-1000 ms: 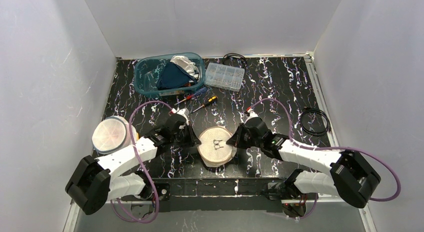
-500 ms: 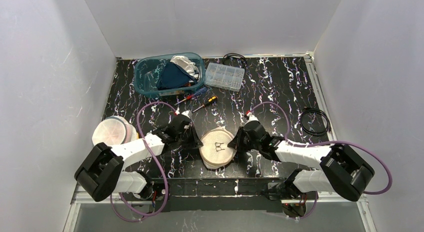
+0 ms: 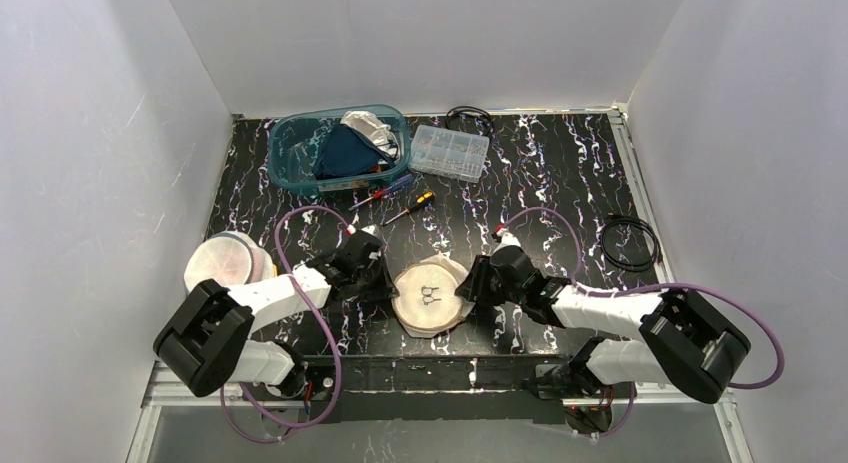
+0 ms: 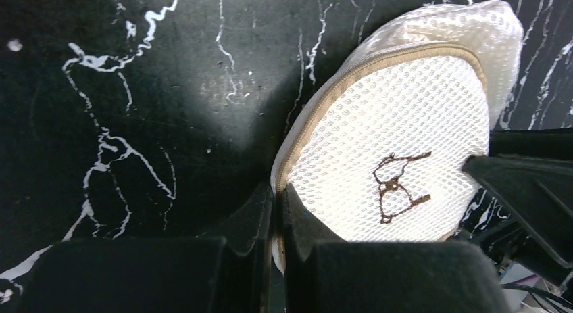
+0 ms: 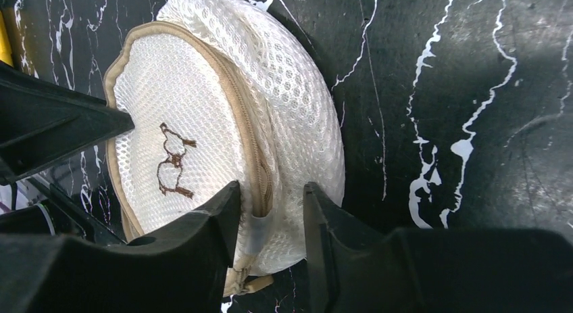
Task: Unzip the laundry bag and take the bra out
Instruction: Close the laundry bag at the center of the board.
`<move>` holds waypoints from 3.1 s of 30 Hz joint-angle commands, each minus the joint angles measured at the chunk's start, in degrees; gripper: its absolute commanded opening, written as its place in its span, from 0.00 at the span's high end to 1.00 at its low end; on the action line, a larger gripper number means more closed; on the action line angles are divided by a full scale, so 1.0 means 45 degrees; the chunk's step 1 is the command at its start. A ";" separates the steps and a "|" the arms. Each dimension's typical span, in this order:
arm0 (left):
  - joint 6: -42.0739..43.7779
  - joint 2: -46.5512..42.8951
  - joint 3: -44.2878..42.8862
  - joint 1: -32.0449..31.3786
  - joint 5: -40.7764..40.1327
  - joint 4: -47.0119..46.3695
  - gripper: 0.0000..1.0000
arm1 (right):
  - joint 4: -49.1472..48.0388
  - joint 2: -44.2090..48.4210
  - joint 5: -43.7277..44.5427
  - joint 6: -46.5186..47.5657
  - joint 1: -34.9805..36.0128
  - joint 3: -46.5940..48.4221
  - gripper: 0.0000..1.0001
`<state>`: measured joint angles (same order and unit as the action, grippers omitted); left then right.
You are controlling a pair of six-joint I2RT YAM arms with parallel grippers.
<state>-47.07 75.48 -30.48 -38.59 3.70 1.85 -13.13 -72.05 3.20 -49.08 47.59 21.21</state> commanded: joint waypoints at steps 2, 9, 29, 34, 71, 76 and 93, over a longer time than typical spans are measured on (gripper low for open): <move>0.0434 -0.0165 -0.0162 0.0216 -0.1368 0.1752 0.95 | 0.2297 0.0364 0.1251 0.0715 -0.0120 -0.0258 0.49; 0.0431 -0.0682 -0.0472 0.0216 -0.0833 0.1850 0.80 | 0.2712 0.1431 0.1139 0.0823 -0.0085 -0.0036 0.46; 0.0555 0.0110 -0.0875 0.0077 0.2133 -0.0094 0.89 | 0.2272 0.2723 0.0241 0.0663 -0.0088 0.0325 0.25; 0.0714 0.0127 -0.1026 0.0068 0.2131 0.0016 0.90 | 0.3890 0.3405 0.1178 0.1088 -0.0093 0.0828 0.14; 0.1036 -0.0437 -0.1934 -0.0487 0.0666 0.2203 0.67 | 0.4022 0.3274 0.0021 0.1236 -0.0228 0.1207 0.14; 0.1282 -0.1383 -0.2480 -0.0478 0.0784 0.3158 0.53 | 0.3946 0.2953 -0.1101 0.1571 -0.0107 0.2109 0.26; 0.0420 0.1100 -0.1898 -0.0584 0.3136 -0.0655 0.92 | 0.1043 -0.0181 -0.0773 0.0274 0.1116 0.1989 0.72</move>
<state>-45.56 78.35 -39.97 -41.01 19.90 -1.45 -3.44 -70.76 -2.00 -45.76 51.96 29.91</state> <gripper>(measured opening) 0.091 0.289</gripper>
